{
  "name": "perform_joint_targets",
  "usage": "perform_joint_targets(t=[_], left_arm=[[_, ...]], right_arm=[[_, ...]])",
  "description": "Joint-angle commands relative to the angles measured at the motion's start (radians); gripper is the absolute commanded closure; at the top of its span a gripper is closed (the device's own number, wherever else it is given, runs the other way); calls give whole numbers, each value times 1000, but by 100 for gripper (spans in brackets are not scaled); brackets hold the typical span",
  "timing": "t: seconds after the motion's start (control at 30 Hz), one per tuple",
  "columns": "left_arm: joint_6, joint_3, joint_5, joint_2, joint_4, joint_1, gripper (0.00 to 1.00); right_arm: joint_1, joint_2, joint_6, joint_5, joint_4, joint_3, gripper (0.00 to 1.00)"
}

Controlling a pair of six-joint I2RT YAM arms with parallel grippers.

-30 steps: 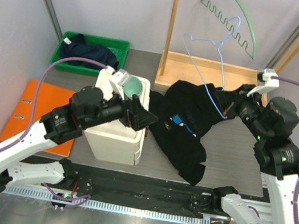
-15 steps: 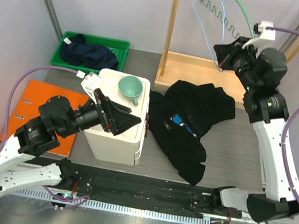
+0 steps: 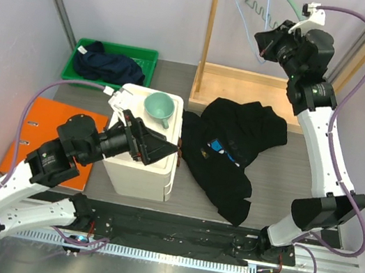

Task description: Remove the t-shirt from the hanger

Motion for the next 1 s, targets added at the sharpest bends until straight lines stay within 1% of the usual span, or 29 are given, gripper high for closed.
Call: perform_joint_targets(t=[0.0,0.07,0.1,0.2,0.3,0.43,0.47,0.53,0.57,0.6,0.63,0.67,0.73,0.77,0.83,0.97], left_arm=[[-22,17,24,7,60,-1,18],[-22,20,17,5,57,-1,18],[-20,22,14,7,57,-1,18],[-18,28,11,8,49,-1,19],[-22,27,10,13,51,-1,19],[-29,19,19,22,57,-1,19],[-31,17,19,22,58,-1,20],[-32,16,19,24,58,-1,20],[-34,13,19,25,60,1,20],[-35,13,19,24,61,-1,20],[-35,11,20,25,60,-1,20],[-37,11,22,27,61,-1,20],[-38,11,25,30,67,-1,20],[-40,10,31,34,72,-1,20],[-45,5,39,39,86,-1,20],[-49,8,57,73,107,-1,20]], right_arm=[[-35,21,109,-96,61,70,99],[-64,28,148,-151,61,67,99],[-75,39,192,-174,62,59,99],[-100,50,240,-252,67,44,99],[-100,52,240,-288,68,19,99],[-100,45,220,-294,52,-4,99],[-100,39,214,-298,41,-5,90],[-100,32,195,-285,-7,-18,66],[-100,13,191,-272,-23,-27,43],[-100,3,185,-245,-57,-50,35],[-100,-14,175,-230,-77,-64,30],[-100,-49,159,-214,-94,-79,20],[-98,-97,140,-153,-143,-143,13],[-98,-120,125,-127,-160,-166,3],[-98,-207,116,-70,-195,-260,2],[-86,-385,115,-26,-205,-471,1]])
